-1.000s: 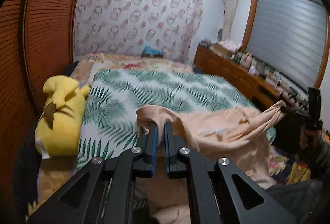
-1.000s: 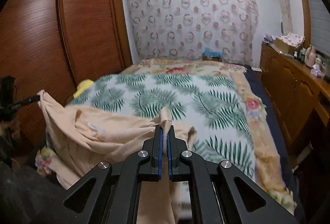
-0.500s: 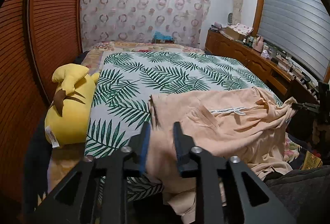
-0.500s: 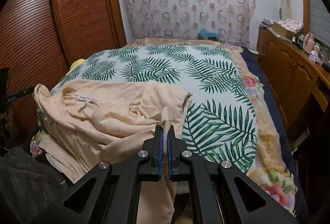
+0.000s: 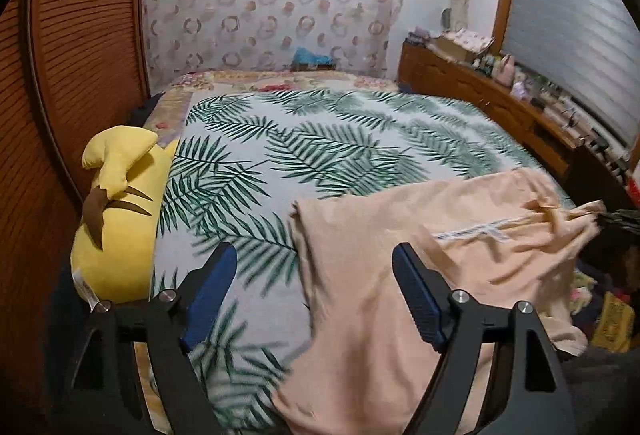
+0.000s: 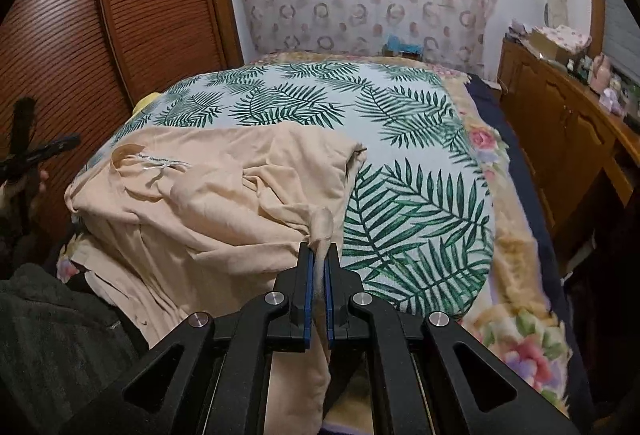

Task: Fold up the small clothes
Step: 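Lift and fold the shirt with both grippers toward the other half, then grasp the shirt edge again with both grippers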

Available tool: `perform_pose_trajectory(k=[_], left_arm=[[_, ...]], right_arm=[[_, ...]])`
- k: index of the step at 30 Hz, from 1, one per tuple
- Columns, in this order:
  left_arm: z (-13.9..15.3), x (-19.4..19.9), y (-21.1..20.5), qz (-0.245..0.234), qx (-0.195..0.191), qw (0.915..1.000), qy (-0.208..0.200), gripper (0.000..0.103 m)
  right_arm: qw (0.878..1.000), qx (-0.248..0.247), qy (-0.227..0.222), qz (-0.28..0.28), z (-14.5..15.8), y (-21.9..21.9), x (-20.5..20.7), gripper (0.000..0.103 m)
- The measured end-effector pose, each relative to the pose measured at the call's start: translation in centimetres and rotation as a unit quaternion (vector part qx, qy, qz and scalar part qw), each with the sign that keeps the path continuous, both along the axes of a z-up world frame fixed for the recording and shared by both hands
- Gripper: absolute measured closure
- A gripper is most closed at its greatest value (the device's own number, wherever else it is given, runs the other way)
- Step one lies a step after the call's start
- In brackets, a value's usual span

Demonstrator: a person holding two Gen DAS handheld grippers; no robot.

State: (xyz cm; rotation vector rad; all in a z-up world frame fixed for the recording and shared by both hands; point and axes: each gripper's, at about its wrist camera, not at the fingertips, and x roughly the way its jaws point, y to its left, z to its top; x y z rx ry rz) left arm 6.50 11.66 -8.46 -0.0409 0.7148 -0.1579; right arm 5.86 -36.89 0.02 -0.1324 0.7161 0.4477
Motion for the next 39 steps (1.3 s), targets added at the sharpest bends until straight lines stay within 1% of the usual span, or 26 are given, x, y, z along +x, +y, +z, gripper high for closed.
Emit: perform_pose_trajectory(k=[2,3,4,5,6,7,11,13,17,19,20,22,24,28,31,34,35,39], left_arm=[[-0.2,1.2,0.0,0.007,0.009,0.9999,0.006,0.022],[-0.3,1.9,0.0,0.007,0.011,0.9999,0.009,0.022],[-0.4,2.4,0.1,0.004,0.011,0.9999,0.011,0.022],[-0.5,2.9,0.1,0.002,0.011,0.9998,0.014,0.022],[-0.7,3.7,0.0,0.003,0.015,0.9997,0.021,0.022],[-1.0,4.4,-0.1,0.003,0.022,0.9994,0.026,0.022],[-1.8,6.3,-0.6,-0.005,0.024,0.9988,0.042,0.022],[-2.2,7.0,-0.8,-0.006,0.022,0.9985,0.049,0.022],[-3.2,8.0,-0.9,-0.012,0.012,0.9979,0.063,0.022],[-3.7,8.3,-0.8,-0.016,0.004,0.9972,0.073,0.026],[-3.8,8.2,-0.8,-0.018,0.003,0.9971,0.074,0.030],[-4.1,8.1,-0.9,-0.025,0.003,0.9966,0.078,0.034],[-4.3,8.1,-1.0,-0.030,0.002,0.9963,0.081,0.039],[-4.5,8.2,-1.0,-0.034,-0.002,0.9958,0.085,0.043],[-4.4,8.2,-1.2,-0.040,-0.004,0.9954,0.087,0.049],[-4.4,8.3,-1.6,-0.049,-0.001,0.9950,0.087,0.059],[-4.4,8.3,-1.8,-0.054,-0.001,0.9948,0.087,0.065],[-4.4,8.0,-2.2,-0.055,0.009,0.9951,0.082,0.074]], right_arm=[[1.000,-0.004,-0.009,-0.003,0.5,-0.2,-0.1,0.092],[1.000,-0.008,-0.017,-0.009,0.9,-0.2,0.0,0.086],[1.000,-0.011,-0.023,-0.014,1.2,-0.2,0.2,0.076],[0.999,-0.015,-0.027,-0.017,1.2,-0.3,0.6,0.071],[0.999,-0.019,-0.032,-0.025,1.6,-0.2,1.0,0.058],[0.999,-0.021,-0.037,-0.030,1.8,-0.1,1.5,0.052],[0.998,-0.020,-0.044,-0.026,1.8,0.9,3.9,0.050],[0.999,-0.010,-0.035,-0.016,1.2,1.5,5.4,0.047],[1.000,-0.007,-0.011,-0.013,-0.7,2.8,8.7,0.046],[1.000,-0.007,0.003,-0.015,-1.6,3.2,10.2,0.046],[1.000,-0.003,0.008,-0.015,-1.9,3.3,10.8,0.046],[1.000,0.005,0.022,-0.012,-2.3,3.5,12.0,0.046],[0.999,0.007,0.030,-0.010,-2.3,3.5,13.0,0.046],[0.999,-0.002,0.039,-0.002,-2.8,4.1,13.7,0.046],[0.999,-0.006,0.040,0.001,-3.1,4.4,14.5,0.044],[0.999,-0.011,0.045,0.003,-3.0,4.5,15.1,0.044],[0.999,-0.010,0.047,0.003,-3.0,4.5,15.1,0.044],[0.999,-0.012,0.046,0.015,-3.1,5.2,14.8,0.044]])
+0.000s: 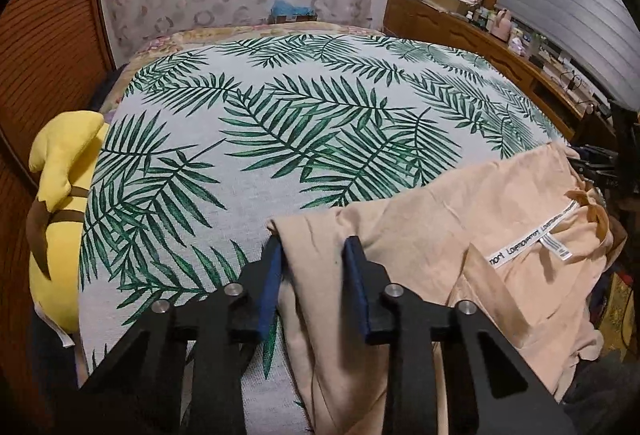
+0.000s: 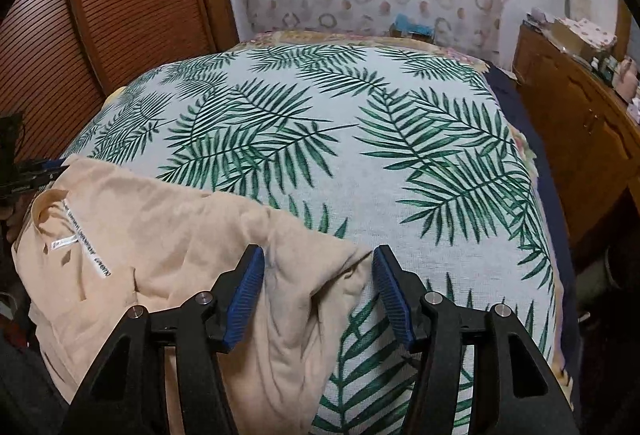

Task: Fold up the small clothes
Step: 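Grasp the shirt edge again with both grippers, then lift the shirt high with both grippers and shake it out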

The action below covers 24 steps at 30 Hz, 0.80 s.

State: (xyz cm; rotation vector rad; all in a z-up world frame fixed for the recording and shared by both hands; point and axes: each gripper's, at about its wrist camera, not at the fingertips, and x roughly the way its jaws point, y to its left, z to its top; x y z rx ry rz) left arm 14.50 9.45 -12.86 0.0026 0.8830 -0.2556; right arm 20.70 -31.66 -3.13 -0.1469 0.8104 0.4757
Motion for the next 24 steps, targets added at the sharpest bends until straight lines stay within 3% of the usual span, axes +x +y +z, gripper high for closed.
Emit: perform_pose_trajectory(k=[4,6,8,9,10,11,14,17,24], left_arm=[[0.1,0.0,0.0,0.001,-0.006,1.0000,0.003,0.079],[0.1,0.1,0.0,-0.002,-0.011,0.9999,0.004,0.089],[0.2,-0.1,-0.3,0.001,-0.005,1.0000,0.000,0.092],[0.3,-0.3,-0.4,0.009,0.000,1.0000,-0.003,0.093],[0.4,-0.5,-0.5,0.012,0.005,0.9999,-0.006,0.094],[0.7,-0.8,-0.7,0.014,0.012,0.9997,-0.014,0.094],[2.6,-2.6,-0.3,0.024,-0.007,0.9985,-0.050,0.095],[5.5,-5.0,0.0,0.031,-0.031,0.9946,-0.094,0.095],[11.5,-10.5,0.5,0.033,-0.064,0.9805,-0.183,0.095]], right_arm=[[1.000,0.001,0.002,0.008,-0.1,0.7,-0.2,0.044],[1.000,-0.003,-0.001,0.012,-0.2,1.2,-0.3,0.048],[1.000,-0.001,-0.004,0.019,-0.3,1.6,-0.4,0.061],[1.000,0.005,-0.002,0.023,-0.3,1.7,-0.5,0.077],[0.999,0.014,0.005,0.030,-0.3,1.8,-0.6,0.087],[0.999,0.017,0.007,0.030,-0.4,1.8,-0.8,0.089],[0.998,0.053,0.003,0.015,-0.2,0.8,-1.9,0.092],[0.997,0.075,-0.030,0.008,1.1,0.0,-4.2,0.093],[0.987,0.100,-0.129,0.008,7.7,-1.8,-11.0,0.093]])
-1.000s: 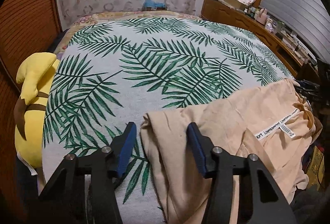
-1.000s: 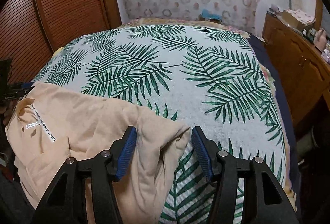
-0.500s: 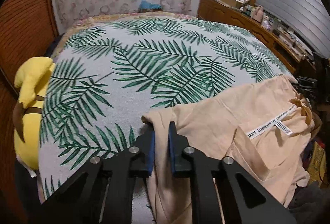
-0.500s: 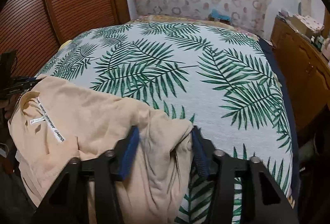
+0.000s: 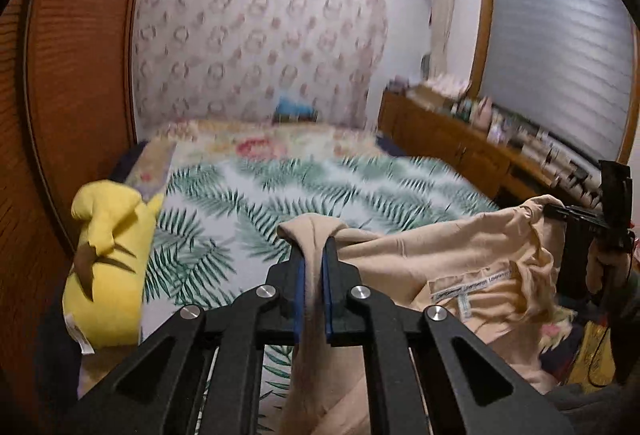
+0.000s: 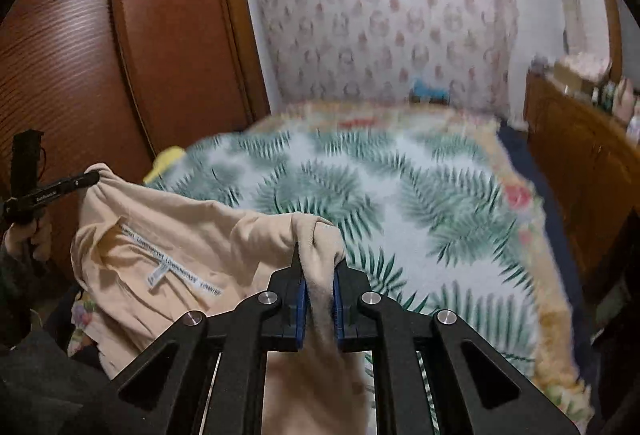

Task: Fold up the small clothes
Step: 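Lift the shirt high with both grippers and shake it out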

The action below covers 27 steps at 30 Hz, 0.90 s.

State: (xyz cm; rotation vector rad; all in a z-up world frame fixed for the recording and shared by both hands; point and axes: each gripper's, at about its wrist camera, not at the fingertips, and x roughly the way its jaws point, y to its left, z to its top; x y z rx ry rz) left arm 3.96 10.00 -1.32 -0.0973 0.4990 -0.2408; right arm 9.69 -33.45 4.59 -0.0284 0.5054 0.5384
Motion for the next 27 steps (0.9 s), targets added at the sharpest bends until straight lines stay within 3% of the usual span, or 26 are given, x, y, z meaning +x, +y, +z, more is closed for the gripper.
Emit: perform_pose_trajectory(k=[8,16,22,27], left_arm=[[7.1,-5.4,0.7,0.002,-0.033,0.9937,-0.107,0.095],[12.5,-7.7,1.3,0.010,-0.029,0.9828,-0.182,0.095],[17.1,-8.3,1.3,0.012,-0.008,0.9711,-0.238,0.095],[20.1,-6.5,1.4,0.019,0.012,0.9662,-0.257,0.095]], right_arm=[[0.994,0.018,-0.105,-0.004,7.6,-2.5,-7.5,0.093],[0.980,0.018,-0.196,-0.006,14.1,-4.3,-13.9,0.093],[0.970,0.011,-0.241,-0.007,17.7,-4.8,-16.0,0.093],[0.964,0.006,-0.267,0.000,19.5,-4.3,-15.3,0.093]])
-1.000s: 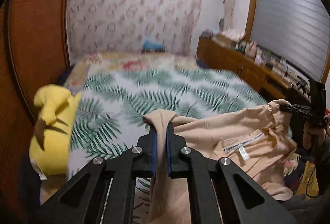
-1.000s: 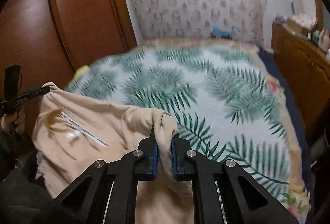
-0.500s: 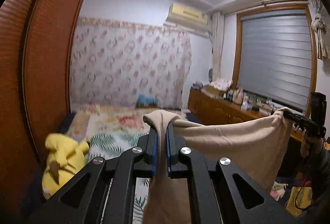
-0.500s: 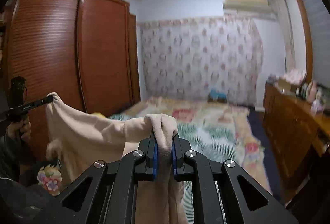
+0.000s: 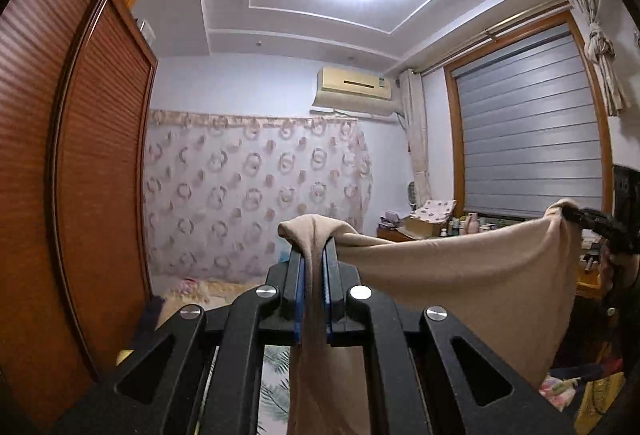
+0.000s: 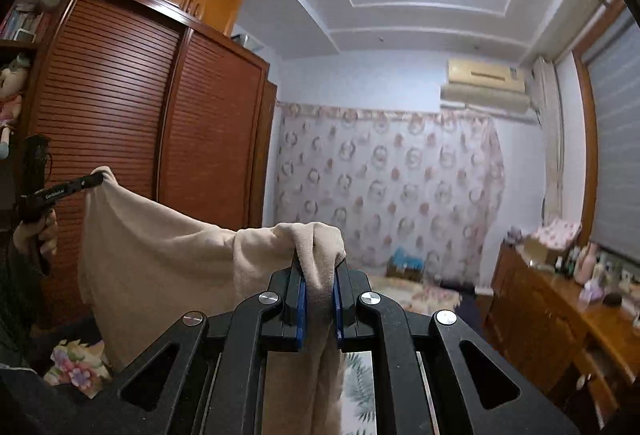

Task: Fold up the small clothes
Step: 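Lift the shirt high with both grippers and shake it out, then lay the shirt flat on the blanket and open both grippers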

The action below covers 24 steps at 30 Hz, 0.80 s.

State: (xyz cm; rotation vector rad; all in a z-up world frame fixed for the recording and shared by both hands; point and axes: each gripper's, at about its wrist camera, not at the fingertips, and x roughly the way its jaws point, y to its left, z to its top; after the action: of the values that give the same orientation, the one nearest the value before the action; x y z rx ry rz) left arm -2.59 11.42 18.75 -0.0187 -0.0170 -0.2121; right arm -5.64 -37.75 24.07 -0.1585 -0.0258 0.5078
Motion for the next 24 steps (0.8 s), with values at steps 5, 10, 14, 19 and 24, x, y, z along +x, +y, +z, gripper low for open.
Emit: perform_pose_trajectory(k=[5,10,14,19,24], left_arm=[[0.7,5.1,-0.5,0.036,0.038,0.9985,0.014,0.095],[-2.0,13.8,0.1,0.056,0.051,0.9946,0.071,0.095],[-6.9,23.4,0.3,0.075,0.070,0.9862,0.130,0.095],[-12.7,33.0,-1.1,0.044,0.090,0.9728,0.209,0.089],[-17.0,37.9,-2.7,0.014,0.099,0.9614,0.256,0.072]], right_arm=[[1.000,-0.013,0.000,-0.012,-0.1,1.1,4.4,0.093],[0.997,-0.063,0.040,-0.037,-1.1,5.4,12.8,0.093],[0.987,-0.117,0.089,-0.064,-4.2,9.5,22.1,0.093],[0.969,-0.166,0.141,-0.118,-11.8,15.2,33.6,0.086],[0.945,-0.198,0.220,-0.142,-19.0,19.6,40.3,0.059]])
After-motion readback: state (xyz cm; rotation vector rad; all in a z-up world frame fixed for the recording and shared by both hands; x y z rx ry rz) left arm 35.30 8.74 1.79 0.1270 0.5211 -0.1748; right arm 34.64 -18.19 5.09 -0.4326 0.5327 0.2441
